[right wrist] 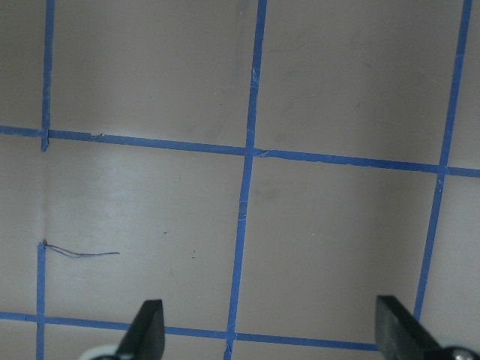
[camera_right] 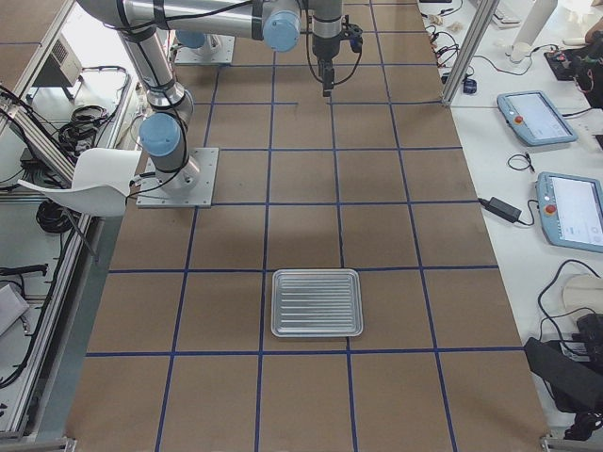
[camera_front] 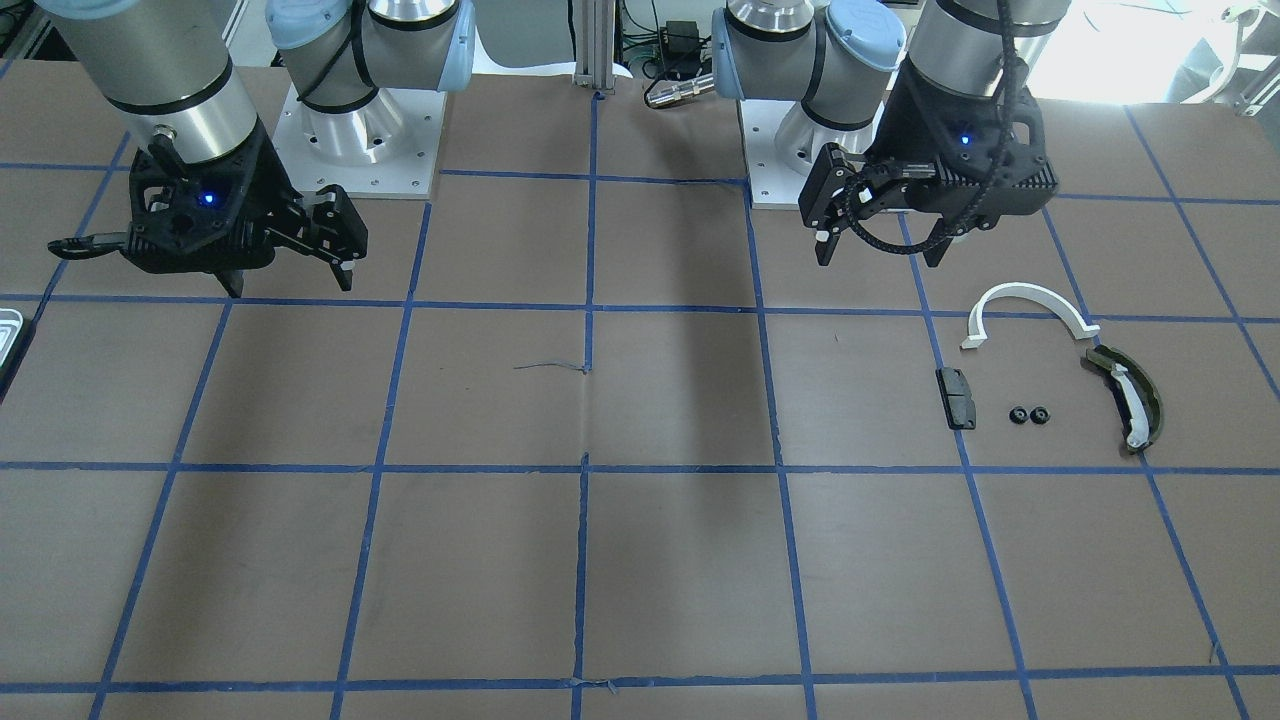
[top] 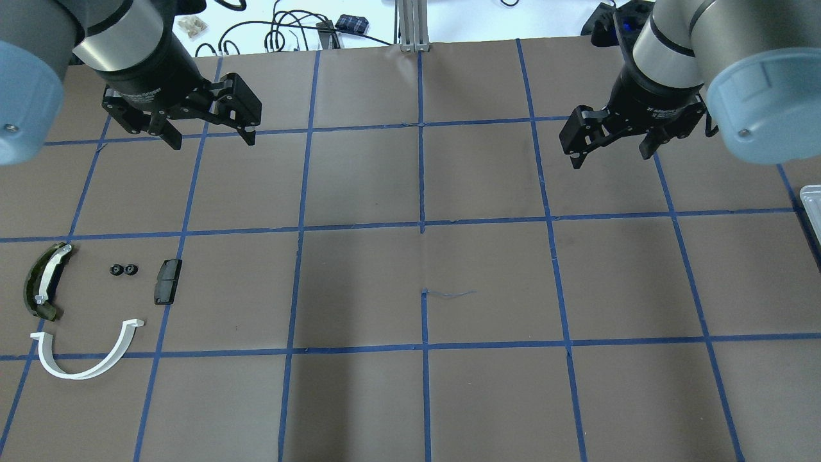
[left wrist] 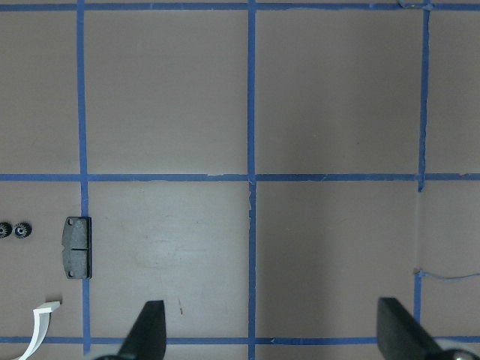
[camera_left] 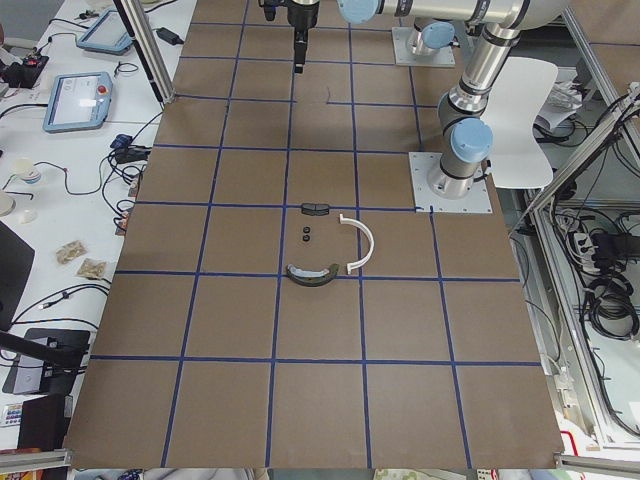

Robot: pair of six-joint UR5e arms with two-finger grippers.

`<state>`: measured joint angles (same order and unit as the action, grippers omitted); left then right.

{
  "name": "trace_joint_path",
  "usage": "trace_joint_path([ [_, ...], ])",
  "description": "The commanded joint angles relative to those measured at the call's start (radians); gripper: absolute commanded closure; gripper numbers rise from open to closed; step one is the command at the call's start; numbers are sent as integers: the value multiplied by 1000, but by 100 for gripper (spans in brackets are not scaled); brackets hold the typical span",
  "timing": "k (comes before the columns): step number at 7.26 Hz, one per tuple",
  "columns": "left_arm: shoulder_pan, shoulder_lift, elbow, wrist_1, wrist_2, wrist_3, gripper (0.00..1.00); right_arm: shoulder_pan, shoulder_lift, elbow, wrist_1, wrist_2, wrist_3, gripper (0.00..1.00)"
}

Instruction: Place bearing gear from tray to pile

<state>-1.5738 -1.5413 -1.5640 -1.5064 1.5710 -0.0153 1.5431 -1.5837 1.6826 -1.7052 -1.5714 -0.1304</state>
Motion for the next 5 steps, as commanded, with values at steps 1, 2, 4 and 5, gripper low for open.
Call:
trace_joint_path([
  [1,1,1,-1,0,0,2,0,-1,1,0,-1,-2,-2,0],
  [2,0,1,4,0,-3,2,0,0,-1,0,1,-1,0,0],
  [4,0,1,-5,2,-5,2,0,-1,1,2,1,-3,0,0],
  [5,-2,4,-10,2,-5,2,0,-1,1,0,-1,-3,-2,0],
])
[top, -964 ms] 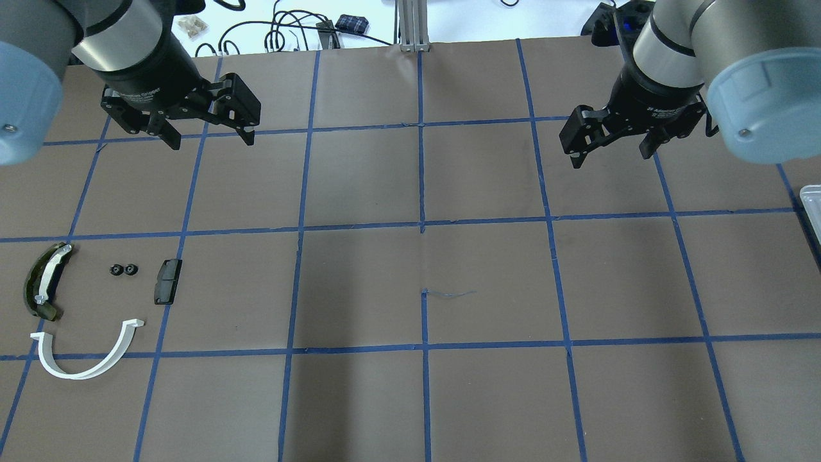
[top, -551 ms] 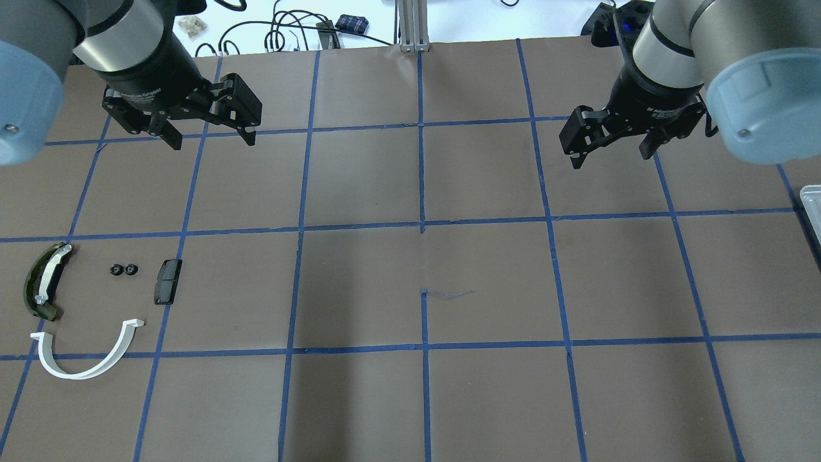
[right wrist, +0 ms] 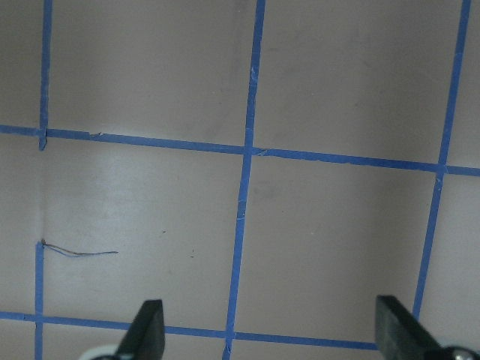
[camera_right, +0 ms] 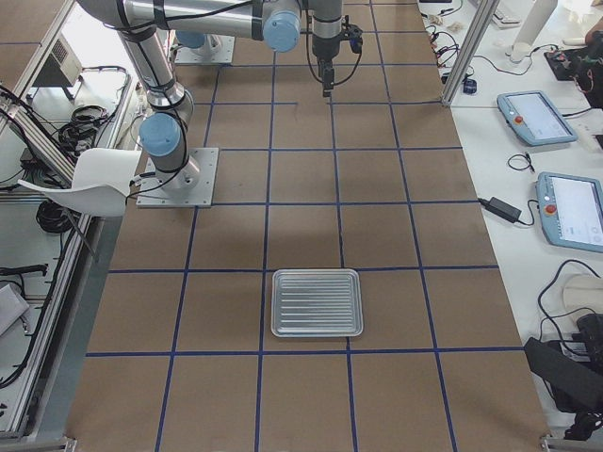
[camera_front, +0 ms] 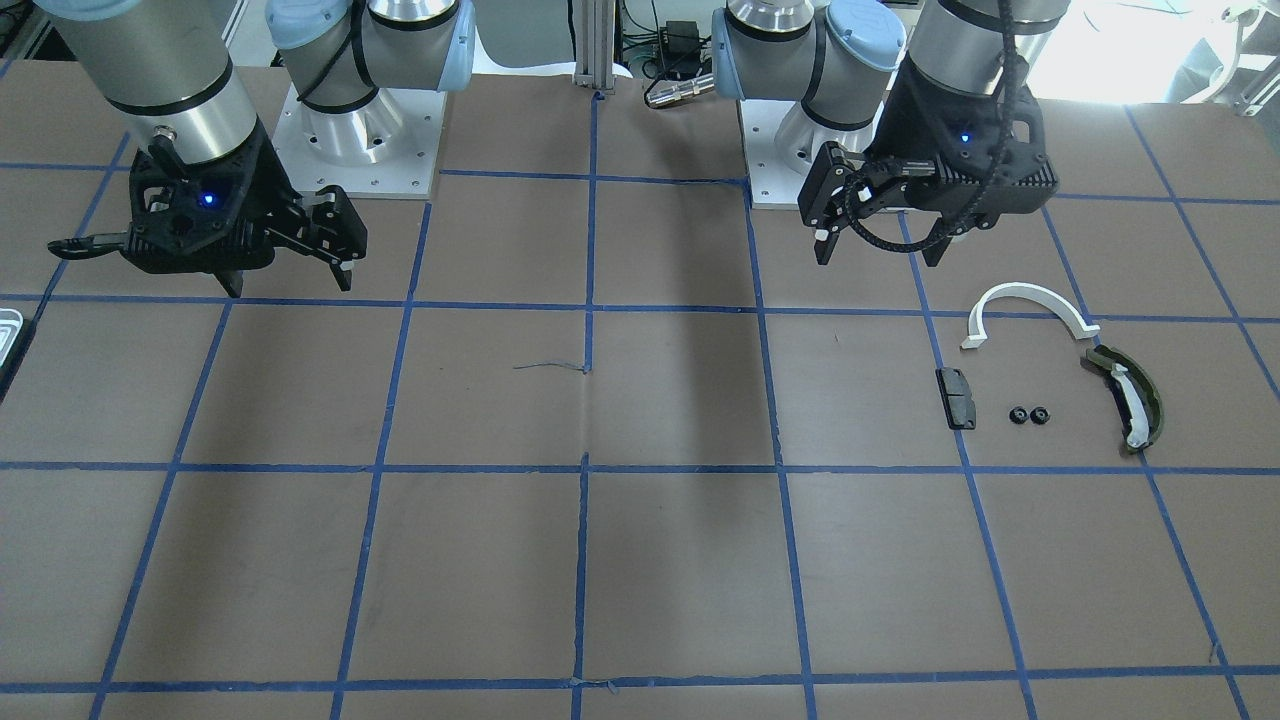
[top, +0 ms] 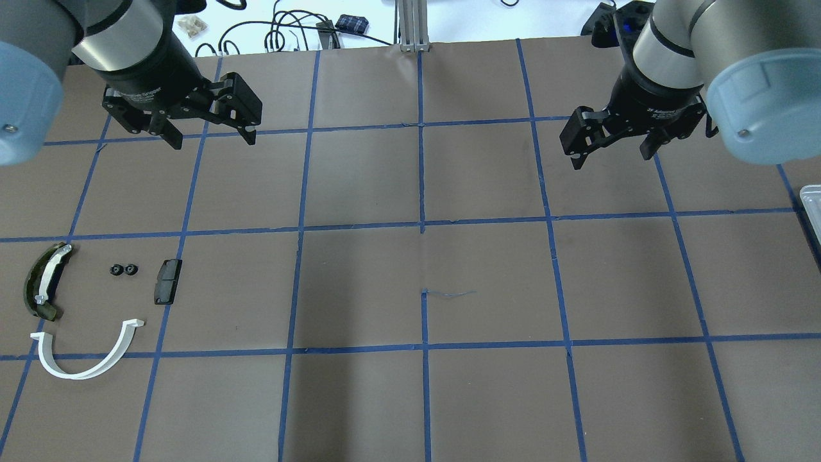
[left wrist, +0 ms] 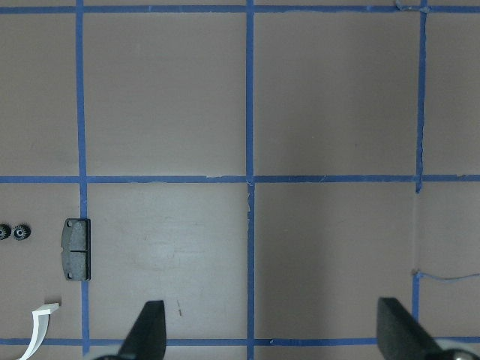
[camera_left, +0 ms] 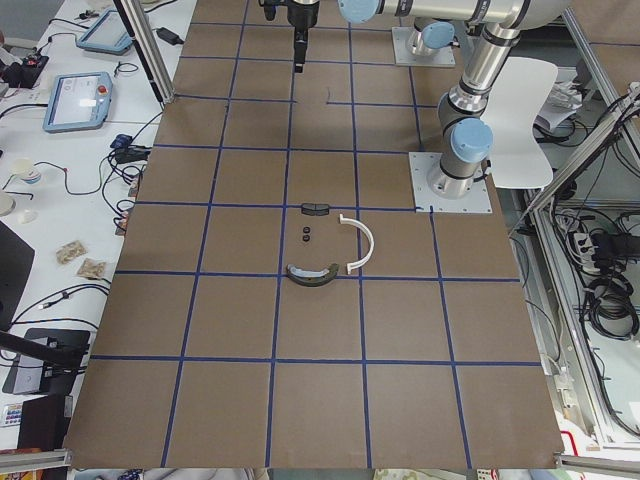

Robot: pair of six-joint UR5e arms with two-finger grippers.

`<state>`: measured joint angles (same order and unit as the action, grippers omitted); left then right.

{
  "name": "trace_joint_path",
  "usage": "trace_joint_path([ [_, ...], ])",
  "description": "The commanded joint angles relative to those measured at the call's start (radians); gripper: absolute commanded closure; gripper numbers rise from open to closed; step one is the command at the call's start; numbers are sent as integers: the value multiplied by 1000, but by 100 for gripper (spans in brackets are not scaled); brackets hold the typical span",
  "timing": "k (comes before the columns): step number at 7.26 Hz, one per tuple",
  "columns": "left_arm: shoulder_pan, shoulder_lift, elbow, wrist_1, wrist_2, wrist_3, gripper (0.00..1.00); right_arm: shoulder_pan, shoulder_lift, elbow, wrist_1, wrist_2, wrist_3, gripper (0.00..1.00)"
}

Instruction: Place bearing gear from tray to pile

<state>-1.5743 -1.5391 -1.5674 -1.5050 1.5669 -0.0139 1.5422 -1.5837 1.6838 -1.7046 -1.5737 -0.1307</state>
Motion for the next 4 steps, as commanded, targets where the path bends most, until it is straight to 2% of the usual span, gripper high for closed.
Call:
trace_joint_path([
  [1,-1,2,-5,0,-2,0,0,-1,1,1,0,1,0,0],
  [4,-1,-1,6,2,-5,0,0,-1,1,1,2,0,-1,0],
])
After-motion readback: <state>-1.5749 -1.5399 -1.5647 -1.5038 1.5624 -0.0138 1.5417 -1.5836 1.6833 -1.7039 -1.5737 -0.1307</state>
